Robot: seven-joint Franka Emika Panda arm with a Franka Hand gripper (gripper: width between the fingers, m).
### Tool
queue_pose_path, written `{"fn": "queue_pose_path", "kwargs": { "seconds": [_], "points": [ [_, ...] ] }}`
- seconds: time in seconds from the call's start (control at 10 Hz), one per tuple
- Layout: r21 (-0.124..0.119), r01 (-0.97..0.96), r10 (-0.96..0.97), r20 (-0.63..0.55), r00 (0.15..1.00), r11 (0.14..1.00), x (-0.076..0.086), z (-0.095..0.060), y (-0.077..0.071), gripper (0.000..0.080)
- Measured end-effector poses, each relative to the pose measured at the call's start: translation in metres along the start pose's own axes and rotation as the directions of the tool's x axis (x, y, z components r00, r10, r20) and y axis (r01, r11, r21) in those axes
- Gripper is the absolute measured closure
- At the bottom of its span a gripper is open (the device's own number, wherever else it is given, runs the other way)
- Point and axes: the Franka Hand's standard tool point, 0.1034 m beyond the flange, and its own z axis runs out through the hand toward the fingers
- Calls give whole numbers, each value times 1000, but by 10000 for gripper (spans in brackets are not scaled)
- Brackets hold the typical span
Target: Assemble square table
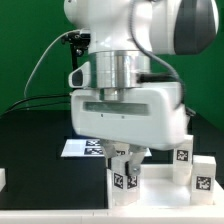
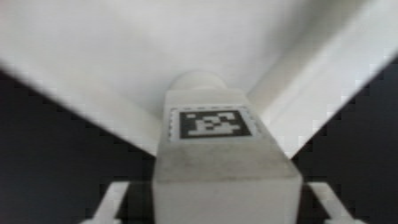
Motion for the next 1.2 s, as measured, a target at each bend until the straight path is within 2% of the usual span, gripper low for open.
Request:
{"fn": "queue_pose_path", "kwargs": {
  "seconds": [0.1, 0.2, 0.3, 0.5, 0.6, 0.7, 0.8, 1.0, 1.2],
  "points": [
    [-28, -194, 195, 43, 980, 981, -2, 1, -2, 508],
    [-53, -309, 312, 64, 948, 950, -1, 1, -5, 510],
    [-66, -369, 373, 69, 925, 927, 0, 1, -5, 510],
    [-72, -426, 431, 63, 900, 902, -2, 2, -5, 509],
    [-64, -348, 352, 62, 934, 935, -1, 1, -5, 509],
    [-25, -190, 191, 53, 980, 982, 0, 1, -6, 283],
    [12, -14, 13, 35, 999, 1000, 0, -2, -5, 179],
    [25, 360, -361, 46, 932, 933, -9, 0, -1, 156],
    [23, 415, -416, 38, 909, 909, -5, 0, 0, 151]
  ]
}}
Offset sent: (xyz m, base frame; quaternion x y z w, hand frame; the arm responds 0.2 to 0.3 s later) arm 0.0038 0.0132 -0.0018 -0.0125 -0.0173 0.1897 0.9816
